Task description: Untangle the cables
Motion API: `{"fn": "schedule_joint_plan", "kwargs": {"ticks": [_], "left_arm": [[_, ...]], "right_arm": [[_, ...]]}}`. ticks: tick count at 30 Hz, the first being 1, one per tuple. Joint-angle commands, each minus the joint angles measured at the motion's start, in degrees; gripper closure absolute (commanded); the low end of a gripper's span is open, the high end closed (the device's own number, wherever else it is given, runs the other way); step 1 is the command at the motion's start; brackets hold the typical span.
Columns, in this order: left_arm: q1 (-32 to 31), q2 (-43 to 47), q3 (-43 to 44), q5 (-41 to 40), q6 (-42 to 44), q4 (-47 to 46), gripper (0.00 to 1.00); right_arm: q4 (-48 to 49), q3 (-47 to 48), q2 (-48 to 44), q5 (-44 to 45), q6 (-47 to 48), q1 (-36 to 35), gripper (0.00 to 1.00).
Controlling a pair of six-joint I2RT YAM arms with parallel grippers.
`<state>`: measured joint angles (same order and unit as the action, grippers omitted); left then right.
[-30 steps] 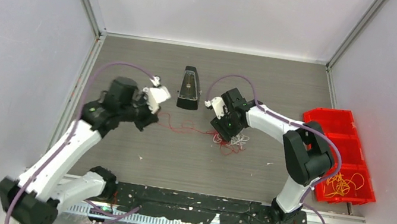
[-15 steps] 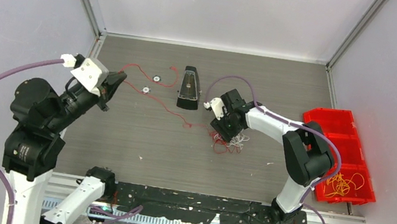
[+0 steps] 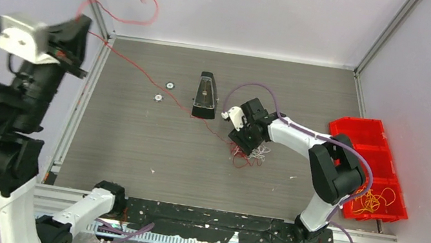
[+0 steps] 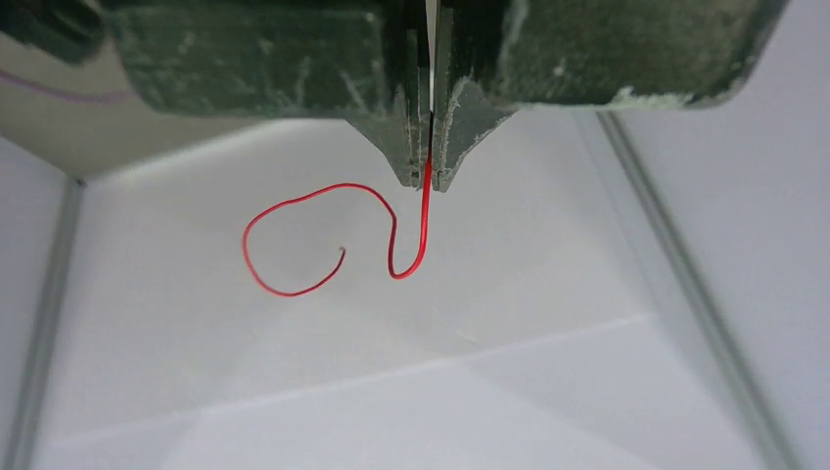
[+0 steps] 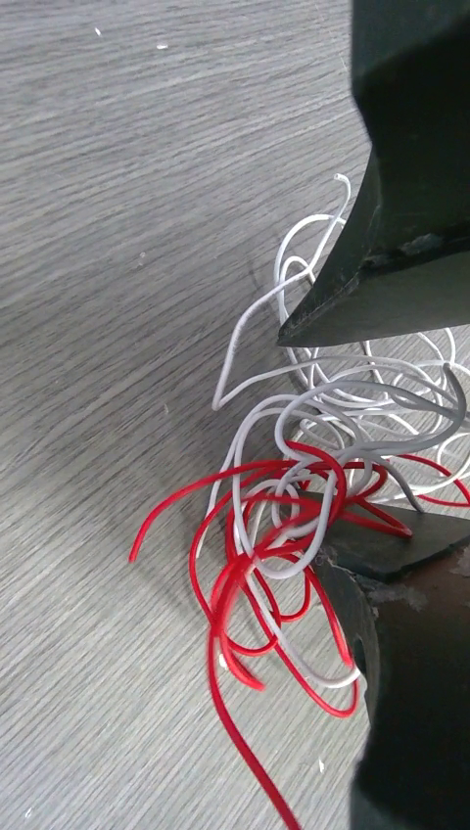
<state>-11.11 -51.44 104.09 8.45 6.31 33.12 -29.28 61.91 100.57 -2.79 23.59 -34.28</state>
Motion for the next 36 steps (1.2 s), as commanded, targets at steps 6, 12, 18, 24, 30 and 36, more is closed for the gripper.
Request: {"fn": "schedule_joint_plan", "kwargs": {"ticks": [6, 12, 18, 24, 30, 36], "left_arm": [[0.4, -6.1, 14.9, -25.6, 13.3, -11.9, 1.00], [0.4, -6.6, 16.0, -27.7, 18.9, -17.2, 1.00], [0.4, -7.4, 16.5, -24.9, 16.9, -12.6, 1.00], [0.4, -4.3, 3.5, 1.8, 12.4, 5.1, 1.00], [0.1, 1.4, -26.7, 17.0, 21.5, 15.9, 1.00], [0.4, 1.8, -50.4, 14.7, 35.6, 11.4, 0.91]], "right_arm": [[-1.3, -3.0, -0.2, 5.7, 3.2, 1.5, 0.35], [-2.1, -2.9, -0.9, 5.1, 3.6, 2.4, 0.34], [-2.9, -2.5, -1.8, 4.1, 4.0, 2.5, 0.38], [-3.9, -1.4, -5.9, -2.8, 3.6, 3.8, 0.68], [-5.7, 1.6, -7.4, -7.1, 2.7, 3.8, 0.90], [-6.0, 1.6, -8.1, -9.2, 2.7, 3.8, 0.95]]}}
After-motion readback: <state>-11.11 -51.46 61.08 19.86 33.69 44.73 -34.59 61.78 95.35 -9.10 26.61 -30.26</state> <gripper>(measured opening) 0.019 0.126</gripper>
